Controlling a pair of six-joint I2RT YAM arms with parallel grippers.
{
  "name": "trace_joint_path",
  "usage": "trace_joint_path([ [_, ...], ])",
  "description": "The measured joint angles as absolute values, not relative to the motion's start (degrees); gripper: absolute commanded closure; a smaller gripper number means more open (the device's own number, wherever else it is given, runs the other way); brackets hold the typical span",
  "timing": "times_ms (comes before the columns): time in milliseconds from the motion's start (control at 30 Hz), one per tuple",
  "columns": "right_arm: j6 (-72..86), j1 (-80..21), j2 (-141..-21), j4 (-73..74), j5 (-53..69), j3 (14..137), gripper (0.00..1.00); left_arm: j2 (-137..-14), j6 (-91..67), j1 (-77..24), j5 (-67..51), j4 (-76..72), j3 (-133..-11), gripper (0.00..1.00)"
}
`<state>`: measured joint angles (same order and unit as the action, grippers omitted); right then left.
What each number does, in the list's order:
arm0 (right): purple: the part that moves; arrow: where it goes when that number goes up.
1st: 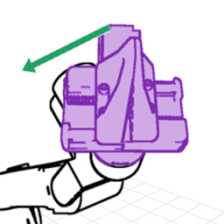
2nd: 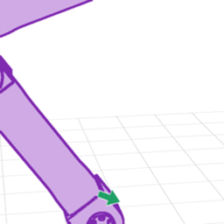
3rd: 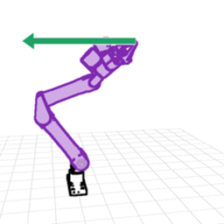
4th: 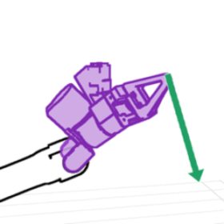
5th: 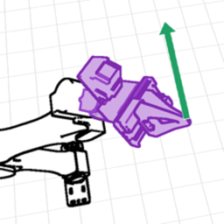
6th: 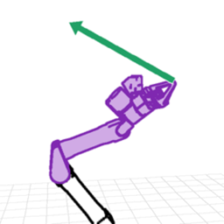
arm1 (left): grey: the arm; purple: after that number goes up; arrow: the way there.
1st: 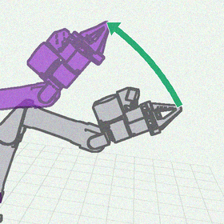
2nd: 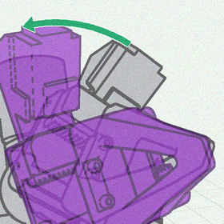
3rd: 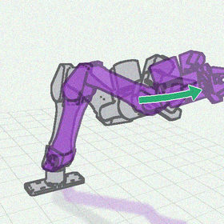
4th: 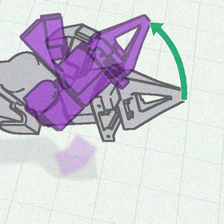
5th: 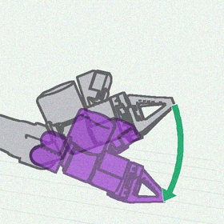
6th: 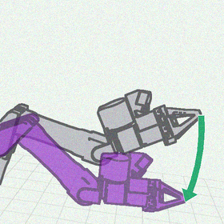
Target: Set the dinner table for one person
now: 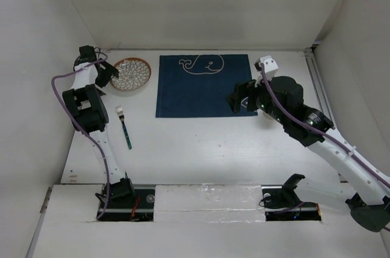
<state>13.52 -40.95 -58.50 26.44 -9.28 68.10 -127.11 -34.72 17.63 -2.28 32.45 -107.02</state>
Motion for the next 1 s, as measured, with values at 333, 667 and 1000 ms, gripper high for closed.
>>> trace_joint_path([
  [333, 13.3, -40.9, -58.5, 26.1, -6.3, 67.0, 0.0, -128.8, -33.3, 17.6, -7.5, 30.3, -106.8, 0.38],
  [667, 13.3, -40.9, -58.7, 26.1, -5.2, 67.0, 0.0, -131.3, -33.6, 17.6, -10.8, 28.9, -107.0, 0.93],
  [1000, 13.3, -40.9, -59.0, 26.1, -4.4, 67.0, 0.0, -131.2, -35.1, 17.7, -18.7, 23.5, -109.2, 1.0],
])
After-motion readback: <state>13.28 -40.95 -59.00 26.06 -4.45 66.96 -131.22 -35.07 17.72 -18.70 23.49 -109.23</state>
